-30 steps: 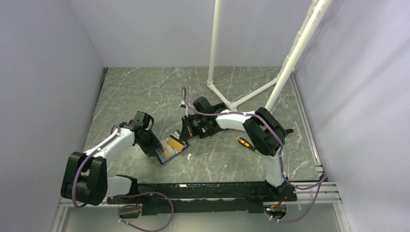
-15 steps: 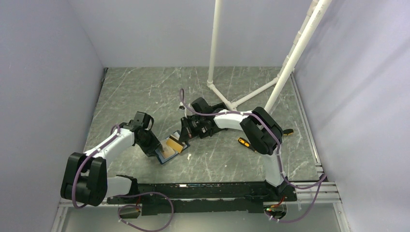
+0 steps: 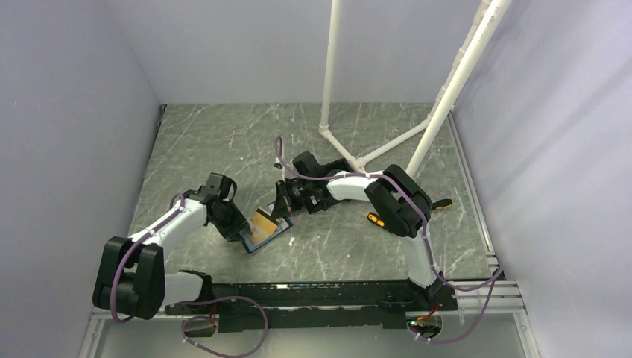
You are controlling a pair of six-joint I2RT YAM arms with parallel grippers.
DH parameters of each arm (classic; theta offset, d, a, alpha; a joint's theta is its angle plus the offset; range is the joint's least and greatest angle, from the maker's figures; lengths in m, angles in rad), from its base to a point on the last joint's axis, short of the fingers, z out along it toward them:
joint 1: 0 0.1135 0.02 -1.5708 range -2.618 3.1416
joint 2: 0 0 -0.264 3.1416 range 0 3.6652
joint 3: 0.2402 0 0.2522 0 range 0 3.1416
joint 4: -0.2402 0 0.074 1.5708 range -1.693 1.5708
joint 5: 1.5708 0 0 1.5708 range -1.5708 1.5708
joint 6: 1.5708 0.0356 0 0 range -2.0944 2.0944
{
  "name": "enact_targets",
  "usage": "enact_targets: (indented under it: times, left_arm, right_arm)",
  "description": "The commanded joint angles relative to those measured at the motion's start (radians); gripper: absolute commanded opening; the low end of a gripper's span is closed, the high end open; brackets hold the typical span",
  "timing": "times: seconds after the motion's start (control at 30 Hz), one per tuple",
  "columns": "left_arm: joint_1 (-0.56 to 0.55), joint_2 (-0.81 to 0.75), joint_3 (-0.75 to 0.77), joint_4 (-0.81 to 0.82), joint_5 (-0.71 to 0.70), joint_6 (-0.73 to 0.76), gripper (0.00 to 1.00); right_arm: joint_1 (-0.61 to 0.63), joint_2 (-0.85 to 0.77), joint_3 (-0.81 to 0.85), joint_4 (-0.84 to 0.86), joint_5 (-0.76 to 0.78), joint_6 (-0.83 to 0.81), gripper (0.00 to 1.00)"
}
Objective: Put the credit cards into the card holder
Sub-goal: Insert the credit card into the card holder.
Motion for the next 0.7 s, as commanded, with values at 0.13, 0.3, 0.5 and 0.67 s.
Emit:
enact_targets:
  times: [0.13, 0.3, 0.5, 0.67]
  left_arm:
    - [0.0, 0.026, -0.059, -0.012, -0.061, 0.007, 0.36]
    - [0.0, 0.012, -0.065, -0.011, -0.058, 0.0, 0.36]
    - [0.0, -0.01, -0.079, -0.005, -0.054, -0.012, 0.35]
    - [0.0, -0.012, -0.082, 0.011, -0.042, -0.026, 0.35]
  right_arm:
    - [0.015, 0.01, -0.049, 0.162, 0.069, 0.061, 0.0]
    - [0.022, -0.008, -0.096, 0.22, 0.092, 0.114, 0.0]
    - [0.045, -0.04, -0.167, 0.31, 0.13, 0.184, 0.0]
    - [0.066, -0.058, -0.184, 0.307, 0.165, 0.197, 0.0]
